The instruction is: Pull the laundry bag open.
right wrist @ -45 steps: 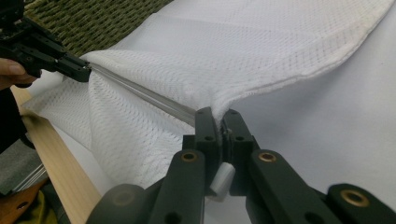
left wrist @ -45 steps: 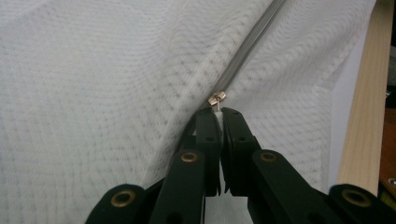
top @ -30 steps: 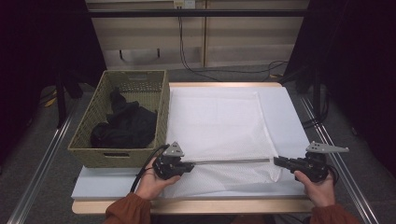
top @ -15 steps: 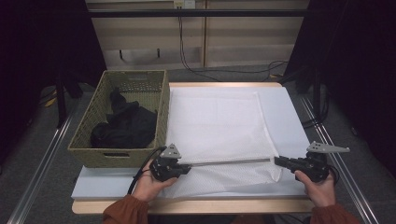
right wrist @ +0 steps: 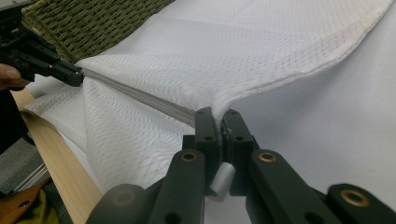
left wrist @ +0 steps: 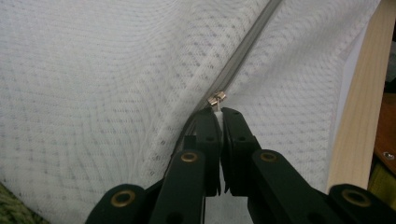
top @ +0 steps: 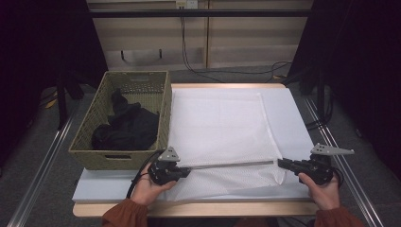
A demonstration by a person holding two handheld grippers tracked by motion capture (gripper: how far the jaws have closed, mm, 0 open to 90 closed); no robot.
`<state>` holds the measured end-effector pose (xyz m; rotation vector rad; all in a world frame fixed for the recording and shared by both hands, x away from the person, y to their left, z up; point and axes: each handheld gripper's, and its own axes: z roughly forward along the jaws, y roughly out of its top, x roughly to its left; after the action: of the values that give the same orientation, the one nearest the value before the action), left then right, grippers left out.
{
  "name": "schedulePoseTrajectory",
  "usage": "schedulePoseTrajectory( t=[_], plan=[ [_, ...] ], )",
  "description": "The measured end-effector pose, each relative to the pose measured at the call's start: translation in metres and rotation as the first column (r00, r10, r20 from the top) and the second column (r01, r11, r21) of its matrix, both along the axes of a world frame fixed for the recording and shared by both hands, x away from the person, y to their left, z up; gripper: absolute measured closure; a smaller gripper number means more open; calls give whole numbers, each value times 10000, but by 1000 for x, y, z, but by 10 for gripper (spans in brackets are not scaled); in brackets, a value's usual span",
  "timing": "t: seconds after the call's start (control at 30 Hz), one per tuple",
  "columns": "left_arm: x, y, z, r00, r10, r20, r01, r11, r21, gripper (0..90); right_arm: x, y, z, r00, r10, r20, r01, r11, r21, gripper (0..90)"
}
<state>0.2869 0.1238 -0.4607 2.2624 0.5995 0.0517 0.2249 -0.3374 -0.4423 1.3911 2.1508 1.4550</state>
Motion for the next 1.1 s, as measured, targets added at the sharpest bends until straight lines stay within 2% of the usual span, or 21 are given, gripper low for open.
schedulePoseTrajectory(
  t=[0.13, 0.17, 0.3, 0.43, 0.7, 0.83, 1.1],
  plan=[
    [0, 5, 2, 9999, 106, 16, -106, 9999, 80, 865, 1, -1, -1, 10000, 9, 31, -9, 10000, 18, 870],
    [1, 6, 1, 9999, 149, -25, -149, 9999, -85, 865, 1, -1, -1, 10000, -2, 41, 2, 10000, 23, 870],
    [-1, 9, 6, 9996, 252, 124, -248, 9992, -303, 865, 0, 0, -1, 10000, -37, 18, 37, 10000, -6, 870],
    [-3, 13, 5, 9995, 298, 86, -296, 9995, -136, 865, 1, 0, -1, 10000, -16, -18, 16, 10000, 7, 870],
    [-5, 18, 5, 9993, 353, 140, -348, 9988, -354, 864, 0, 1, -1, 10000, -18, -16, 18, 10000, 41, 870],
    [-5, 19, 5, 9992, 383, 127, -381, 9991, -160, 865, 0, 1, -1, 10000, -23, -39, 23, 10000, 40, 870],
    [-6, 20, 4, 9990, 428, 105, -425, 9986, -315, 865, 0, 0, -1, 10000, -15, -35, 15, 10000, 59, 869]
  ],
)
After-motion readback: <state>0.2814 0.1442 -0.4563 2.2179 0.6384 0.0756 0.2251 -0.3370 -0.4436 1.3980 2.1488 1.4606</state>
